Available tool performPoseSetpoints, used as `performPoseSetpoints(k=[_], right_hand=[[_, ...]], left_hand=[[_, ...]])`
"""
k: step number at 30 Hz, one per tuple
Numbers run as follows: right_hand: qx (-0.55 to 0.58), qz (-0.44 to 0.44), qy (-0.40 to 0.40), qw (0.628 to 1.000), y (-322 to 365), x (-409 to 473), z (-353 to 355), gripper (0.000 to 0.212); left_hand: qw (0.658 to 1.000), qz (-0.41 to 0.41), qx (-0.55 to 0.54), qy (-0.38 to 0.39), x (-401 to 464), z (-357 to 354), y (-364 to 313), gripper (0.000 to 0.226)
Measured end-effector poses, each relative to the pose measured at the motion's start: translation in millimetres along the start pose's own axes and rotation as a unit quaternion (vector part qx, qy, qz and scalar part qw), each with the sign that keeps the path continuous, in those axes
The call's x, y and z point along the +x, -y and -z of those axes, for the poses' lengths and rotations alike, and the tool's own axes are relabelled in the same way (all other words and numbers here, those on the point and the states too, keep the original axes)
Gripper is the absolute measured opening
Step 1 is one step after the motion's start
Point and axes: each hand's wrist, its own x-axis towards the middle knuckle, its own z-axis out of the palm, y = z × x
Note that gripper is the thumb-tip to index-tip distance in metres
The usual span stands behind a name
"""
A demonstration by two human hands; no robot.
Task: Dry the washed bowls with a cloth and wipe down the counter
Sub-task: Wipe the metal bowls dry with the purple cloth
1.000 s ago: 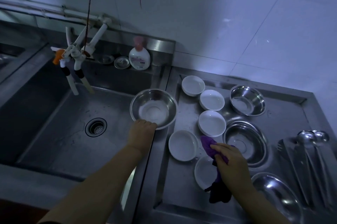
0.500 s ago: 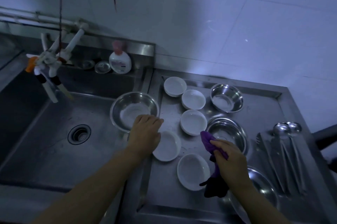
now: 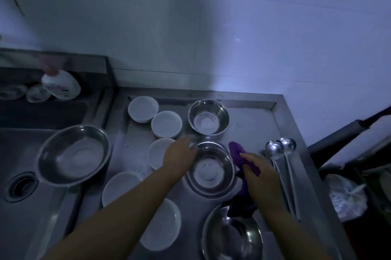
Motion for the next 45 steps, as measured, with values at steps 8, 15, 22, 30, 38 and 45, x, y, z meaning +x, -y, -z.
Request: performPoseSetpoints(k=[8, 15, 22, 30, 38, 45], right_hand=[[0.054, -0.007, 0.019, 0.998, -41.4, 58.9, 22.8, 0.04], [0.062, -0.003, 0.021, 0.998, -59.9, 77.4, 27.4, 0.044], [0.028, 0.021, 0.039, 0.999, -57.8, 70.4, 23.8, 0.042], [0.027, 0.083, 0.033, 0.996, -5.9, 42.8, 18.3, 0.04], [-0.009, 0.273, -0.046, 0.961, 63.8, -16.2, 4.1, 0.034], [-0.02, 0.402, -0.115, 0.908, 106.6, -71.4, -16.9, 0.023]], left_hand=[[0.931, 0.255, -0.26, -0.014, 89.3, -72.4, -21.3, 0.032], [0.866, 0.31, -0.382, -0.086, 110.7, -90.9, -30.5, 0.018], [0.873, 0.293, -0.38, -0.09, 89.5, -77.3, -38.9, 0.009], [0.912, 0.208, -0.335, -0.109, 6.0, -13.9, -22.4, 0.01], [0.953, 0.037, -0.196, -0.229, -91.8, 69.8, -4.2, 0.019], [0.93, -0.123, -0.089, -0.334, -155.4, 132.1, 0.4, 0.015]])
